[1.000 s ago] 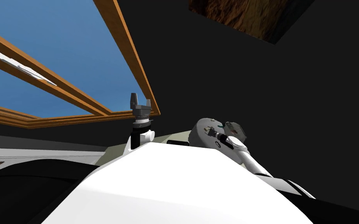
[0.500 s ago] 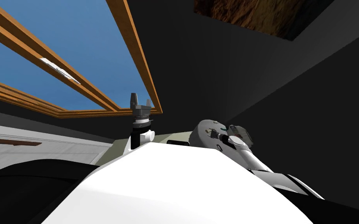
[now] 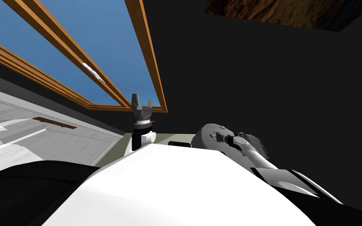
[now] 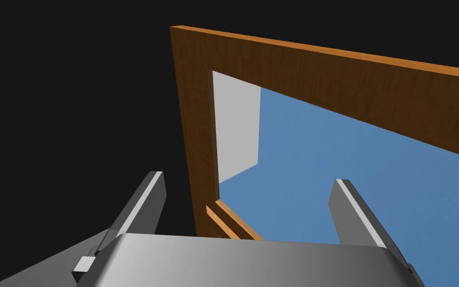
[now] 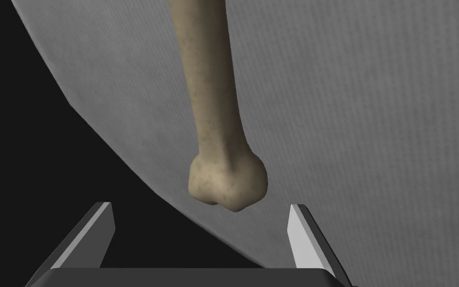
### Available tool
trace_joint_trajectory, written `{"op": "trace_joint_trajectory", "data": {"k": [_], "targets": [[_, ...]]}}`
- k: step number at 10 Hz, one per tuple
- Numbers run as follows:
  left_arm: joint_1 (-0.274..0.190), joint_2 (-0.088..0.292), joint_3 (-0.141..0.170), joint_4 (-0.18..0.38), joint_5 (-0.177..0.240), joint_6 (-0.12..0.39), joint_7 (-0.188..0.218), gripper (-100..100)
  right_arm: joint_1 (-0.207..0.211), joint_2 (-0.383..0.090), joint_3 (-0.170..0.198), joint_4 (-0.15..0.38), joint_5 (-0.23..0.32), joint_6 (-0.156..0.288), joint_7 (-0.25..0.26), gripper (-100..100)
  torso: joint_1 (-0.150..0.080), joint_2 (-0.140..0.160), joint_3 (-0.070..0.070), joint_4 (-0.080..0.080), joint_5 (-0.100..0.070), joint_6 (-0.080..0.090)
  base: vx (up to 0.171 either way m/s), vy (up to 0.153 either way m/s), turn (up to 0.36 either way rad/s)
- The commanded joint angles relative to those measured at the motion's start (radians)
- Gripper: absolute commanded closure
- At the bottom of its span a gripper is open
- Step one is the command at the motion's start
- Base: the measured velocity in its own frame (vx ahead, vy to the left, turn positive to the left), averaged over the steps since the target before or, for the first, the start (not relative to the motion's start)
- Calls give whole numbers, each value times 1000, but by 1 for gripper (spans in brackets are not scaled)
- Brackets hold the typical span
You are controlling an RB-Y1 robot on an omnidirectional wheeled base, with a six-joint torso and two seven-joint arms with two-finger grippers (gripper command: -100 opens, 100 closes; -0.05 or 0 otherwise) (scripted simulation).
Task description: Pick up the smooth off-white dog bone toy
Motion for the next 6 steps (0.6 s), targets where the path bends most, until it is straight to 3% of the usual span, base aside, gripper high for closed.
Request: {"op": "trace_joint_trajectory", "data": {"k": [1, 2, 4, 6], "targets": [[0, 0, 0, 0, 0, 0, 0, 0, -34, -7, 6, 50, 15, -18, 26, -100, 0, 0, 0, 0, 0, 0, -22, -53, 93], [0, 0, 0, 0, 0, 0, 0, 0, -34, -7, 6, 70, 15, -18, 26, -100, 1, 0, 0, 0, 0, 1, -4, -18, -25], [0, 0, 0, 0, 0, 0, 0, 0, -71, -31, 37, 127, 68, -34, 34, -100, 3, -1, -1, 0, 1, 0, -7, -34, 222], [0, 0, 0, 0, 0, 0, 0, 0, -85, -38, 52, 161, 89, -41, 36, -100, 1, -1, -1, 0, 0, 1, -10, -40, 75]]}}
